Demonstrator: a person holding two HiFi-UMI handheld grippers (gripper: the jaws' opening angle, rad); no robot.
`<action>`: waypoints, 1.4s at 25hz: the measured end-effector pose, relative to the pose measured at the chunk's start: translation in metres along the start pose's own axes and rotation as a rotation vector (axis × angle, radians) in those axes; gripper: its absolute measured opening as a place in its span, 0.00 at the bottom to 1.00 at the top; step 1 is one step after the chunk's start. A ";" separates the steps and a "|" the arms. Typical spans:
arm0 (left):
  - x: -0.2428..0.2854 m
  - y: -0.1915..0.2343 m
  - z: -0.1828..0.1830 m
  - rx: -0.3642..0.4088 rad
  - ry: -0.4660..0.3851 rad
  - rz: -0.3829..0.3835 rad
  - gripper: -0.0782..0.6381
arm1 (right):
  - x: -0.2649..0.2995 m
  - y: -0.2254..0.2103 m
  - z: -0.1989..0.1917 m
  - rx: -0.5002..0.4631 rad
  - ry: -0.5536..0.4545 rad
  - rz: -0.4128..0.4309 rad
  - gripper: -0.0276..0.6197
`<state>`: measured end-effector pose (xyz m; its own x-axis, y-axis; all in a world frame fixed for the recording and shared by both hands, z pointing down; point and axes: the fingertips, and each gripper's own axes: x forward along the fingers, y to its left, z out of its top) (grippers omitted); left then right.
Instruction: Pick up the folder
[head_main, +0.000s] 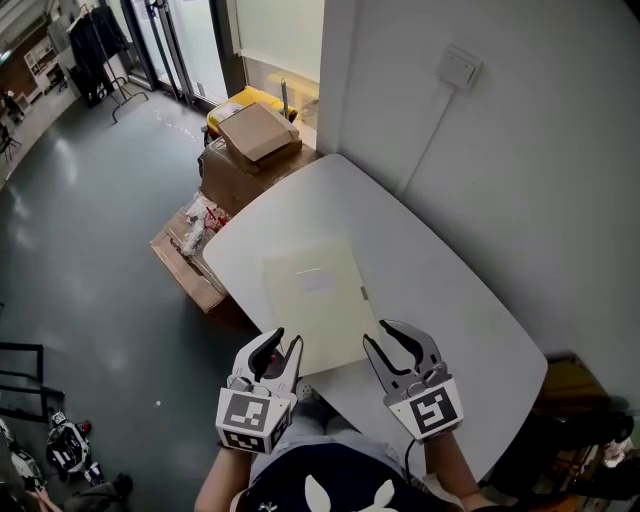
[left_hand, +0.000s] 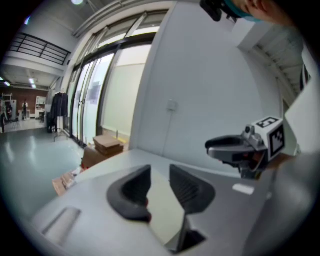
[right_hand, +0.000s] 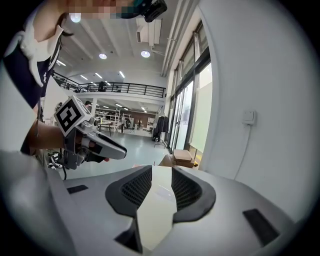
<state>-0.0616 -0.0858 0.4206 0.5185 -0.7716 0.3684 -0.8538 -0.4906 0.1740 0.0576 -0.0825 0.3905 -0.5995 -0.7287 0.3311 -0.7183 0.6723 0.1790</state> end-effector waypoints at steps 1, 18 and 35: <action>0.004 0.003 -0.002 -0.006 0.005 0.001 0.25 | 0.004 -0.001 -0.004 0.008 0.009 0.000 0.19; 0.049 0.035 -0.044 -0.073 0.091 0.060 0.43 | 0.064 -0.016 -0.059 0.176 0.080 0.023 0.35; 0.088 0.075 -0.104 -0.246 0.144 0.156 0.54 | 0.110 -0.041 -0.137 0.331 0.203 0.023 0.46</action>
<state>-0.0849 -0.1489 0.5609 0.3839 -0.7557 0.5306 -0.9171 -0.2452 0.3144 0.0693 -0.1719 0.5460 -0.5586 -0.6508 0.5142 -0.8003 0.5857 -0.1283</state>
